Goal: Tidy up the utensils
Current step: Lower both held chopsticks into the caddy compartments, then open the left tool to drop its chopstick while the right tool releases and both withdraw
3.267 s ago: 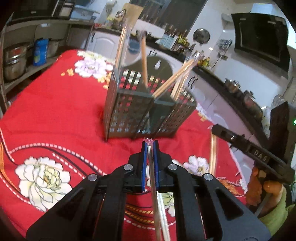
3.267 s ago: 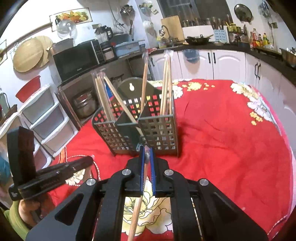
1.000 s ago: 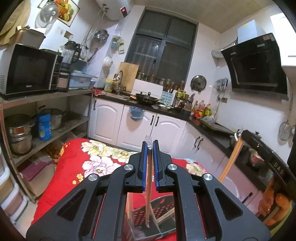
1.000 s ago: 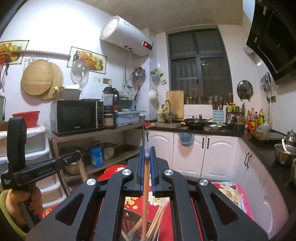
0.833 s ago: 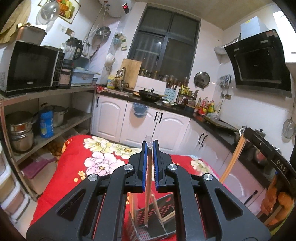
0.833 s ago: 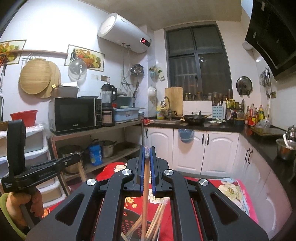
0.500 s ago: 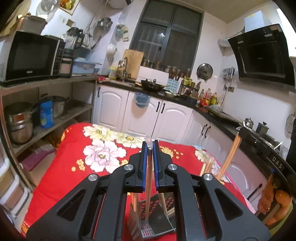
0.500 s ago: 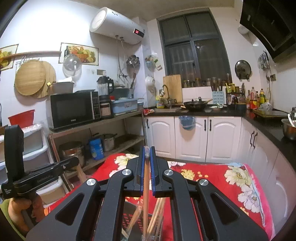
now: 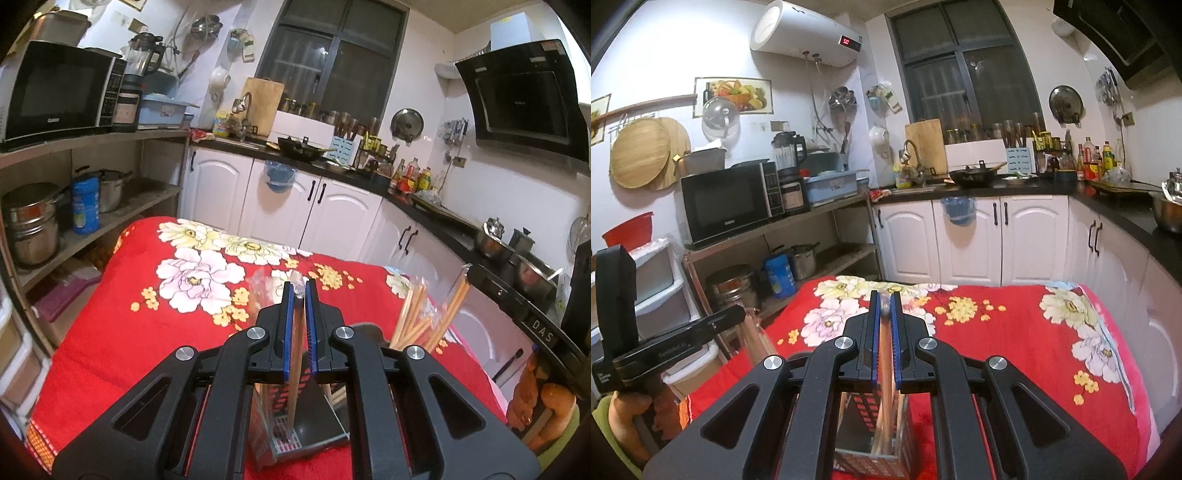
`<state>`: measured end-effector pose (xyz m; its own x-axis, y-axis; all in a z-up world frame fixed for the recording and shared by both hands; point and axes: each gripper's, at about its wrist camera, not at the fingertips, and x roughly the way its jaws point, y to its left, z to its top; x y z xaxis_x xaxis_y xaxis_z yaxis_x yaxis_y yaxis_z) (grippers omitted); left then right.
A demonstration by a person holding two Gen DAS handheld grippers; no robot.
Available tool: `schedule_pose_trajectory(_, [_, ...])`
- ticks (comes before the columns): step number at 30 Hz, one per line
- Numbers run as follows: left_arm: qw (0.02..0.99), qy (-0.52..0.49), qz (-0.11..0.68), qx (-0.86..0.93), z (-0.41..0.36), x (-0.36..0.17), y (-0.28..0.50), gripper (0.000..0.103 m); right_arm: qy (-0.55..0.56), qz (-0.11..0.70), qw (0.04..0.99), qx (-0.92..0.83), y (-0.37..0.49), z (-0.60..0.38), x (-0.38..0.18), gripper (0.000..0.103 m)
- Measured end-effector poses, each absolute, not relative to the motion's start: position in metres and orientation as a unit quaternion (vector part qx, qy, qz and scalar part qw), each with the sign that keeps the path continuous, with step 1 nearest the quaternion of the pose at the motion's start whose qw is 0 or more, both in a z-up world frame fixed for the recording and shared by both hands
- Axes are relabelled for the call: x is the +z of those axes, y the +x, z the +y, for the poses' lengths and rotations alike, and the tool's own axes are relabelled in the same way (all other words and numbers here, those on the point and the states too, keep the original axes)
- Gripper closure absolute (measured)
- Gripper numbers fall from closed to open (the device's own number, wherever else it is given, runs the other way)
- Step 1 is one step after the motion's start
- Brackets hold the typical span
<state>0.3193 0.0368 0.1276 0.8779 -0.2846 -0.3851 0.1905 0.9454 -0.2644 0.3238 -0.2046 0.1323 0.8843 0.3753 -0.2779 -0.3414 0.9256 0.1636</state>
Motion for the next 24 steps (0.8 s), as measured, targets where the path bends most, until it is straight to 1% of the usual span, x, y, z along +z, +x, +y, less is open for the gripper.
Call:
schedule_pose_trajectory(11, [0.961, -0.109, 0.222, -0.124, 0.033, 0.125, 0.312, 0.098, 0.067, 0.179, 0.965, 0.178, 0.313, -0.215, 0.122, 0.096])
schedule_pose_trajectory(12, [0.961, -0.109, 0.222, -0.124, 0.033, 0.125, 0.312, 0.097, 0.067, 0.182, 0.965, 0.178, 0.311, -0.215, 0.121, 0.093])
schedule_pose_trajectory(13, [0.961, -0.109, 0.222, -0.122, 0.034, 0.125, 0.311, 0.096, 0.067, 0.183, 0.965, 0.177, 0.311, -0.216, 0.121, 0.088])
schedule_pose_trajectory(17, [0.961, -0.110, 0.225, -0.118, 0.036, 0.122, 0.307, 0.084, 0.070, 0.191, 0.963, 0.176, 0.306, -0.218, 0.119, 0.079])
schedule_pose_trajectory(19, [0.961, -0.109, 0.225, -0.116, 0.037, 0.122, 0.304, 0.079, 0.073, 0.194, 0.963, 0.175, 0.303, -0.219, 0.119, 0.072])
schedule_pose_trajectory(21, [0.961, -0.110, 0.225, -0.114, 0.037, 0.121, 0.300, 0.071, 0.075, 0.194, 0.963, 0.174, 0.300, -0.221, 0.118, 0.070])
schedule_pose_trajectory(22, [0.961, -0.111, 0.226, -0.113, 0.038, 0.121, 0.299, 0.069, 0.075, 0.194, 0.963, 0.173, 0.298, -0.222, 0.118, 0.067])
schedule_pose_trajectory(24, [0.961, -0.113, 0.225, -0.111, 0.039, 0.121, 0.296, 0.060, 0.078, 0.194, 0.963, 0.172, 0.295, -0.224, 0.118, 0.061])
